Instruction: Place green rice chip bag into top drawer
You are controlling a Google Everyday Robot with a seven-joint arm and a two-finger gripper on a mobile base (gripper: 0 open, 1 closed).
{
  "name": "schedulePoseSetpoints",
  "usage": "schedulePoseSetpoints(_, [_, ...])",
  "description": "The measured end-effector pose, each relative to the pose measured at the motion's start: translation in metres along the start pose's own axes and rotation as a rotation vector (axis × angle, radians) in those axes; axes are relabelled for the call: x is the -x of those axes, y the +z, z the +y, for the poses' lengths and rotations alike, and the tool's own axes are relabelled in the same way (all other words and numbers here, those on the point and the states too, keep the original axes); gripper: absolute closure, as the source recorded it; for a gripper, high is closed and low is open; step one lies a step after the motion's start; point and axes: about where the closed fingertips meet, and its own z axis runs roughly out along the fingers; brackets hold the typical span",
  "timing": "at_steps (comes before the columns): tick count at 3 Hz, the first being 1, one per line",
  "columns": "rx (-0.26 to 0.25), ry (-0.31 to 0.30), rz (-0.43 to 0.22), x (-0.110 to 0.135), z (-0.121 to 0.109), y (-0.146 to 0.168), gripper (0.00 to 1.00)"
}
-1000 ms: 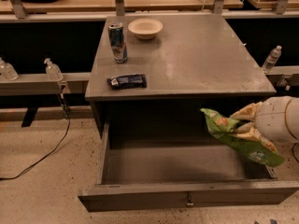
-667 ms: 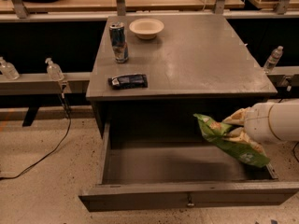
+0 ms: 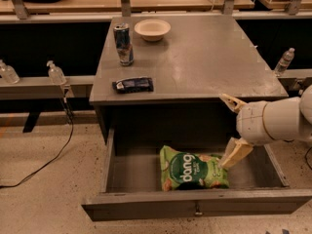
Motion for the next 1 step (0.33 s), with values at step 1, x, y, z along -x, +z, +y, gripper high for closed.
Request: schedulePoseSetpoints(1, [0.0, 0.0, 0.0, 0.0, 0.0, 0.0, 0.0])
